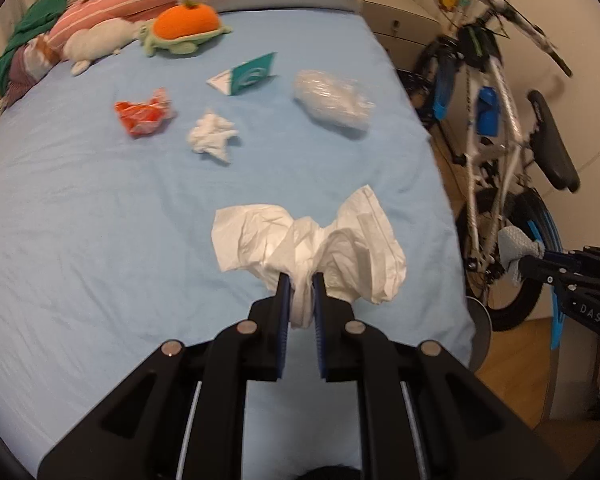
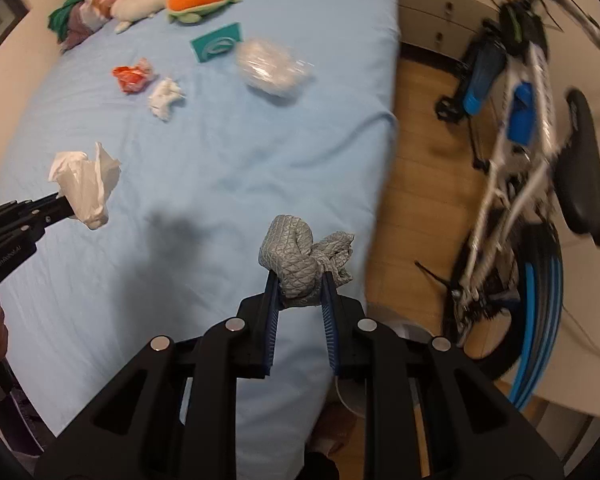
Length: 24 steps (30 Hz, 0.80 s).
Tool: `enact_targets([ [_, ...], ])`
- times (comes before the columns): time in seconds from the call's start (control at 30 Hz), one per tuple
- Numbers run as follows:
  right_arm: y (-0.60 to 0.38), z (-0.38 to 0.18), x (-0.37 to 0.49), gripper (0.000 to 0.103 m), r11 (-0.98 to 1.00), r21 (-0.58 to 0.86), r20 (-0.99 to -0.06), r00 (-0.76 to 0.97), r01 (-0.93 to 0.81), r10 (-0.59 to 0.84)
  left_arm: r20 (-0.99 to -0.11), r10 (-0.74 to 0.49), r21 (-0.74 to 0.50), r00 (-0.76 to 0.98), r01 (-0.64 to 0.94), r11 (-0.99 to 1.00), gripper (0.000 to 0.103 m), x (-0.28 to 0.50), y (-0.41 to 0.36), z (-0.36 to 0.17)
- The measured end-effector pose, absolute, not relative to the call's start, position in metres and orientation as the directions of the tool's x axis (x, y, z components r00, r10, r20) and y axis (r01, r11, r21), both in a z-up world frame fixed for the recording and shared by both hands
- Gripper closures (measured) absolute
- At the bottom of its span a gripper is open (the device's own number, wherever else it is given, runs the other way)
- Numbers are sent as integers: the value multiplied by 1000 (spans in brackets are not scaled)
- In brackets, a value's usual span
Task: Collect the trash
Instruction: 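Drop the white tissue into the bin with left tool while right tool drops grey cloth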
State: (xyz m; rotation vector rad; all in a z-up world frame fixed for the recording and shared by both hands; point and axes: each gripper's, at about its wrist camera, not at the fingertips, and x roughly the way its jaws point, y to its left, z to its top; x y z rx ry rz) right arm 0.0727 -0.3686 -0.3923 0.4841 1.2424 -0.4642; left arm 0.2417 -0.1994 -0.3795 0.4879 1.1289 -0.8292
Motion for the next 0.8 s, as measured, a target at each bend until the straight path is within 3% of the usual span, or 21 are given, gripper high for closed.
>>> enact_targets([
  [0.3,-394,-412,-72,82,629,124,-977,207,767,-60,-940,-342,-113,18,927,358,91,108,-282,-393],
  [0.8,-410,-410,-158,77,515,182,-961,263,838,-89,-950,-305,-115,-64,982,151,91,-8,-324,-412],
])
